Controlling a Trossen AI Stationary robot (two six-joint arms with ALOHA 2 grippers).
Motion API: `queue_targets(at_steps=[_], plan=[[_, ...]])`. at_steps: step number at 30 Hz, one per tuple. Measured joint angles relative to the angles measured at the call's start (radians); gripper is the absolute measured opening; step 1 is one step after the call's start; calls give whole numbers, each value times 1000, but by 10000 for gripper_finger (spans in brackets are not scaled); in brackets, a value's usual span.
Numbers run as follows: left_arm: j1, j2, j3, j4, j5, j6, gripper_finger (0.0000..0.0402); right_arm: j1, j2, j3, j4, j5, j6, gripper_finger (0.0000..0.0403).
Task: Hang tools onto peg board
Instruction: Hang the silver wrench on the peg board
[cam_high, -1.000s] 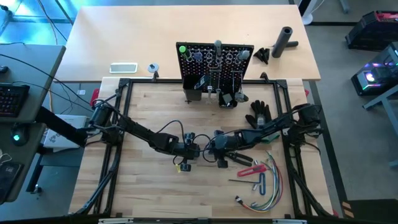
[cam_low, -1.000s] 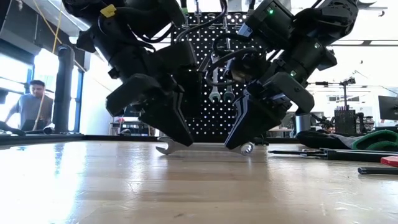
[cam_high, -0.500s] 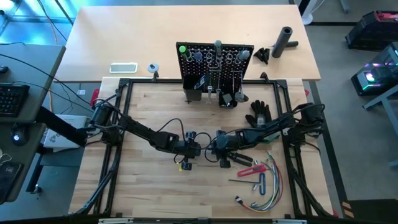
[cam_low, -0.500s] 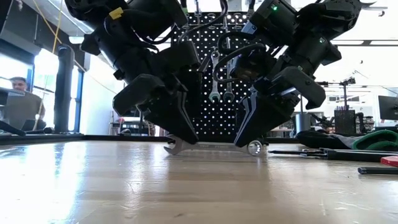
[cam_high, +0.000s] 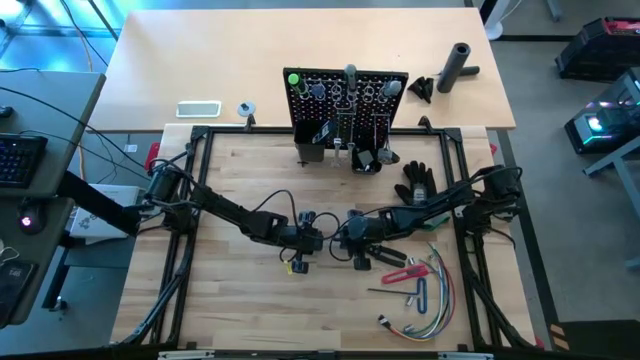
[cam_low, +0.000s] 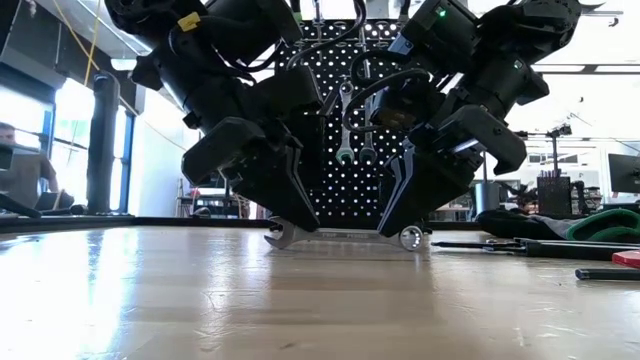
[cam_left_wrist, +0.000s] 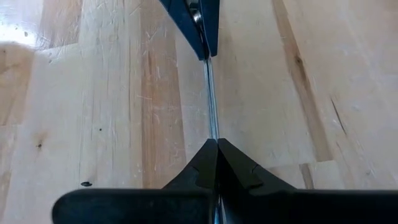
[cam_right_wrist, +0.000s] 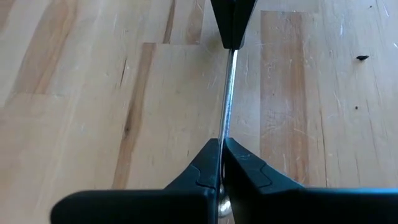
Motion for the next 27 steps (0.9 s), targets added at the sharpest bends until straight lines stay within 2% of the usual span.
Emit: queue_targets(at_steps=[20,27], plan=[[-6,-2,-1,4,3,0,0,21,26,0,28,-11,-15,11],[-10,1,-1,13,3,0,0,25,28,0,33,-21,-21,53]])
